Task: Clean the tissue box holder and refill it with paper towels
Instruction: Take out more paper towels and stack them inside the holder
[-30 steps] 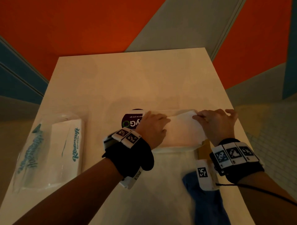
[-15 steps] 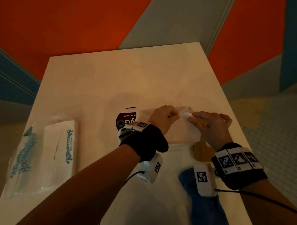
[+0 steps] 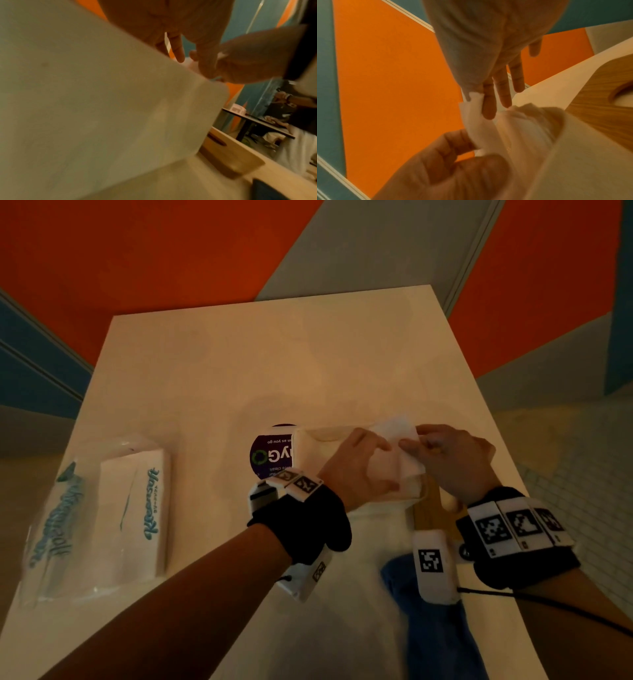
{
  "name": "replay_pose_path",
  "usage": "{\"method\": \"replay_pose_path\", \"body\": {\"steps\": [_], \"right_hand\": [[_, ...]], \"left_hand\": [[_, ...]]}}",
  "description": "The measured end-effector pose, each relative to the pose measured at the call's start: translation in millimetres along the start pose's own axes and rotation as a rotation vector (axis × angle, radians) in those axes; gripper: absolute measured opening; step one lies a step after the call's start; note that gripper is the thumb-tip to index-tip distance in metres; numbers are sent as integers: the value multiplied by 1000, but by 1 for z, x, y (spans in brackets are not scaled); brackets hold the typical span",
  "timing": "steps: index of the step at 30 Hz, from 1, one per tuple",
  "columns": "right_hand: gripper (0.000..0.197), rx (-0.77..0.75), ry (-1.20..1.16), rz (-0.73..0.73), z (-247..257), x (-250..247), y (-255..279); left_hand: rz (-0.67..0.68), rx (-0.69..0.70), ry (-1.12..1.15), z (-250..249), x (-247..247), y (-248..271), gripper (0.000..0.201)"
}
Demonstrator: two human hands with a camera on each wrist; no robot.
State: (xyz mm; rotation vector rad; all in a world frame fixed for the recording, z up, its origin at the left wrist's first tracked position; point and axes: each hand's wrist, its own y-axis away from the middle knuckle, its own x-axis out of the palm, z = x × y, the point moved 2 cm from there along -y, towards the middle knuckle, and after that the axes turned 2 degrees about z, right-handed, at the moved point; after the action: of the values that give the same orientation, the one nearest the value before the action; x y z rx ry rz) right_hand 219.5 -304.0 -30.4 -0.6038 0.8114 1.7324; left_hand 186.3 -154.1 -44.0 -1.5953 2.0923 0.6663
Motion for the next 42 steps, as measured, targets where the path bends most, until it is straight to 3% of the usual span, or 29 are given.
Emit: {"method": "replay_pose_path", "body": {"steps": [2,6,10,14,19,22,25,28,30,32,34,36,42], "right_hand": [[45,7,45,-1,5,-2,-3],[41,4,56,21,7,-2,-2],[83,37,-11,51,3,-2,1],[91,15,-47,44,-5,-2,4],[64,74,-140,33,4,-6,15],[59,55,-221,57,-5,-2,17],[41,65,-309,82,-5,0,20],[34,62,-312,91,-6,4,20],[34,60,-306,56,-3,5,19],[36,69,-308,2,2,1,19],[48,81,-295,-24,3,2,16],[59,85,-232,-42,2,4,14],[31,56,-390,-58,6,11,13]], "left_hand": [[47,18,-49,1,7,6,58],[-22,-17,38,4,8,8,49],[-41,99,30,5,7,7,31],[-96,161,57,7,9,8,16],[-159,148,205,12,9,8,18],[-165,-12,310,21,9,4,14],[-137,-172,459,31,8,-2,11],[-122,-233,528,34,8,-3,29],[-107,-246,522,34,10,-3,29],[-91,-247,524,31,11,-3,17],[-85,-234,539,29,10,-2,7],[-90,-227,540,26,10,-1,11],[-83,-196,467,17,9,5,14]]}}
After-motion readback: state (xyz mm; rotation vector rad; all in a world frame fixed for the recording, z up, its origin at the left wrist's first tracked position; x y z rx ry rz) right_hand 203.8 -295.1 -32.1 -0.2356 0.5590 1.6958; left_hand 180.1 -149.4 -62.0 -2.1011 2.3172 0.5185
